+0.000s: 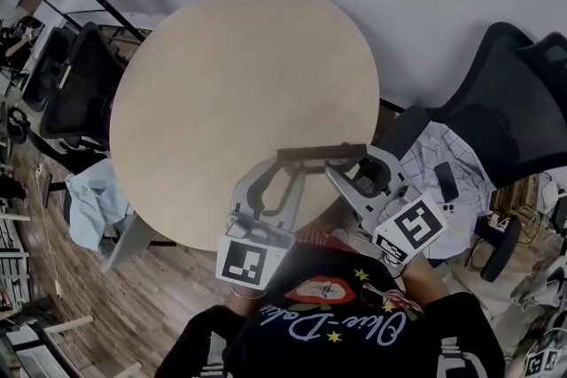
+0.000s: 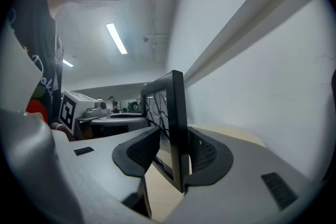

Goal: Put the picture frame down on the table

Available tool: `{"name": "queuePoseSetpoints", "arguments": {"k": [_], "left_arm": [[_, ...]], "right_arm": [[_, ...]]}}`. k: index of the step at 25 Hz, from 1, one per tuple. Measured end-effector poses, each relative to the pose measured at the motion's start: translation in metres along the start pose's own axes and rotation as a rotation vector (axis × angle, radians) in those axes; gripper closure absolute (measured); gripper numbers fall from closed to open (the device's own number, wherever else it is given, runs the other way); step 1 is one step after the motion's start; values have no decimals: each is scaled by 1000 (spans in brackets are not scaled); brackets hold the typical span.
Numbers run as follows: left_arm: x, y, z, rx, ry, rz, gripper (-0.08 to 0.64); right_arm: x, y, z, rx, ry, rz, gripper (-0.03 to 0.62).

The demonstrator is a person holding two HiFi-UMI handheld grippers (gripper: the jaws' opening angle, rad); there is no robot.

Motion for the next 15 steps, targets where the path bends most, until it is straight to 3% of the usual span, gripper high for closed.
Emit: {"name": "queuePoseSetpoints", "arguments": {"k": [15], "left_arm": [[-34,14,44,22,-41,80,468]], "right_arm": [[-36,42,-22,-5,70,101,462]]}}
Point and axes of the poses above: the fingertips, and each gripper's own axes: y forward along the fingers, z to its left, x out of its top, the point moved 10 cm from there along -y, backward along the fingers, and after that the axes turned 15 degrees about -z, right-handed, at the moved point
